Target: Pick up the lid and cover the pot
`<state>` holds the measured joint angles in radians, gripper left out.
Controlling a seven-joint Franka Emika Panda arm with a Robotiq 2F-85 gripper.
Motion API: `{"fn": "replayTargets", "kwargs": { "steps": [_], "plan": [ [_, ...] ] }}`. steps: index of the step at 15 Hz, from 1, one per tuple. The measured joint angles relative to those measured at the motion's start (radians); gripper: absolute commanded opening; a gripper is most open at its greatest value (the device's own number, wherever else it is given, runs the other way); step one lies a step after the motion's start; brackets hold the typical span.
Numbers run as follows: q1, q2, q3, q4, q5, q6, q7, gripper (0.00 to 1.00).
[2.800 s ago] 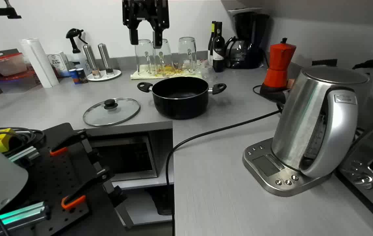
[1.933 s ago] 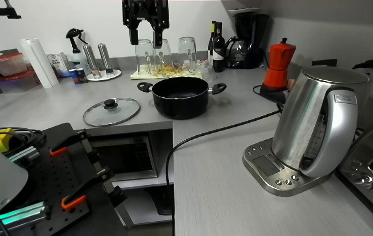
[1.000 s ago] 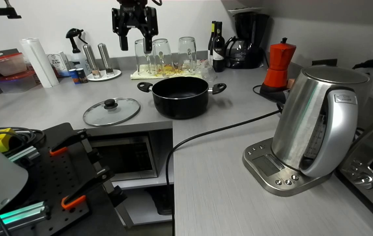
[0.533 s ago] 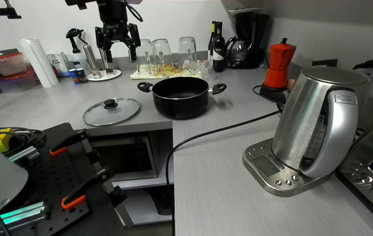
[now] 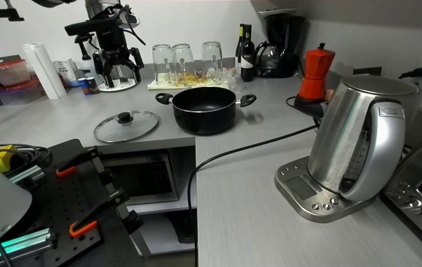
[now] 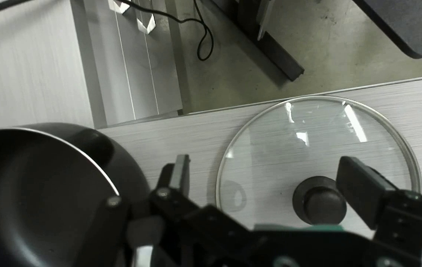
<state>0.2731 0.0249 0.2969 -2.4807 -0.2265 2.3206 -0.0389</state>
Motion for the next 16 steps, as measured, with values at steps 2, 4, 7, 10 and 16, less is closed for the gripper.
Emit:
{"fn": "replayTargets", "kwargs": {
  "steps": [2,4,7,10,16],
  "plan": [
    [0.022,0.049,0.011,0.011,-0.032,0.04,0.004,1.0],
    [0.041,0.101,0.015,0.031,-0.057,0.082,0.005,1.0],
    [0.063,0.183,0.016,0.072,-0.079,0.145,0.004,1.0],
    [0.081,0.258,0.016,0.115,-0.08,0.199,-0.004,1.0],
    [0.089,0.386,0.016,0.171,-0.075,0.294,-0.044,1.0]
  ]
}}
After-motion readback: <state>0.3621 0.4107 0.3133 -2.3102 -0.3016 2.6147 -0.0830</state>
